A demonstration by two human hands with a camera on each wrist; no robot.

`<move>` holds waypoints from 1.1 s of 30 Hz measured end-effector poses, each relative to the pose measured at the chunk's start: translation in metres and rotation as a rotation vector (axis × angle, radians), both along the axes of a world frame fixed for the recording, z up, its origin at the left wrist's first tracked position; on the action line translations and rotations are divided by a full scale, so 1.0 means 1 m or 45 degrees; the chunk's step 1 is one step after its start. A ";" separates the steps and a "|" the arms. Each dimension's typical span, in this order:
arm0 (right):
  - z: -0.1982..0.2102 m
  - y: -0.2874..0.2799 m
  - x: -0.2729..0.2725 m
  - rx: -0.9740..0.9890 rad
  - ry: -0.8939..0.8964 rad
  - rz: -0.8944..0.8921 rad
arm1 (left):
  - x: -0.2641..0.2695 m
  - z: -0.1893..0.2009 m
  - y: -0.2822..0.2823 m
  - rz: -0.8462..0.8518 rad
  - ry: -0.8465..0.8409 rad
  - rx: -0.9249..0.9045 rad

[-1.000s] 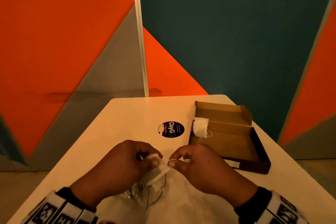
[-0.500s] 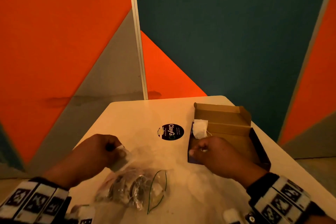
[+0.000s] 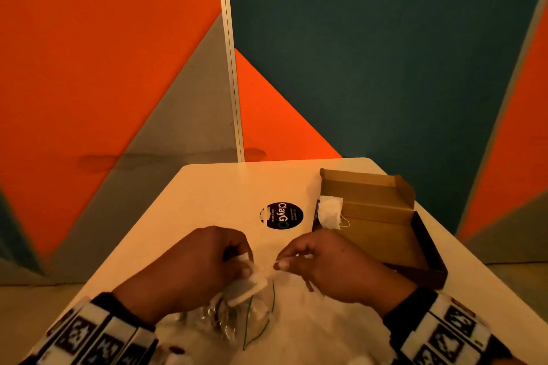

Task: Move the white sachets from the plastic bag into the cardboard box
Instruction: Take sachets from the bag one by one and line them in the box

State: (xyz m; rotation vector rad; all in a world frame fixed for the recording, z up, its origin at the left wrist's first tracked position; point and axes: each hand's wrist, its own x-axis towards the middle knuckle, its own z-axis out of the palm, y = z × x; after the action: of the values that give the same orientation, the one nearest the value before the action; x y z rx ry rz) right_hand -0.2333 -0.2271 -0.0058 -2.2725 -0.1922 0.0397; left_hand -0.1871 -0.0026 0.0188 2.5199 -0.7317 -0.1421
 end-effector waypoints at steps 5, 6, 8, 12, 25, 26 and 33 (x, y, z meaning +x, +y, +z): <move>0.009 -0.009 -0.008 0.077 -0.043 -0.035 | -0.003 -0.003 0.009 -0.082 0.195 -0.196; 0.009 -0.007 -0.008 0.124 -0.032 -0.046 | -0.006 -0.004 0.007 -0.083 0.250 -0.348; 0.005 -0.003 -0.008 0.203 -0.001 -0.059 | -0.012 -0.007 0.002 -0.064 0.325 -0.682; -0.001 0.010 -0.008 0.232 0.103 -0.024 | -0.020 -0.018 -0.013 -0.022 0.526 -1.131; -0.014 0.004 -0.002 0.909 0.429 -0.406 | -0.010 -0.025 -0.011 0.353 0.241 -0.920; -0.017 0.003 -0.002 0.917 0.381 -0.420 | -0.009 -0.028 -0.010 0.333 0.194 -0.832; -0.022 0.006 -0.002 0.920 0.117 -0.506 | -0.005 -0.035 -0.014 0.291 0.134 -0.544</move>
State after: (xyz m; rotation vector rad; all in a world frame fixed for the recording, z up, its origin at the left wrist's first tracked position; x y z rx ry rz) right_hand -0.2351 -0.2213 -0.0276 -1.5472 0.2620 -0.1165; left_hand -0.1922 -0.0169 -0.0162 2.1467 -0.3786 -0.0324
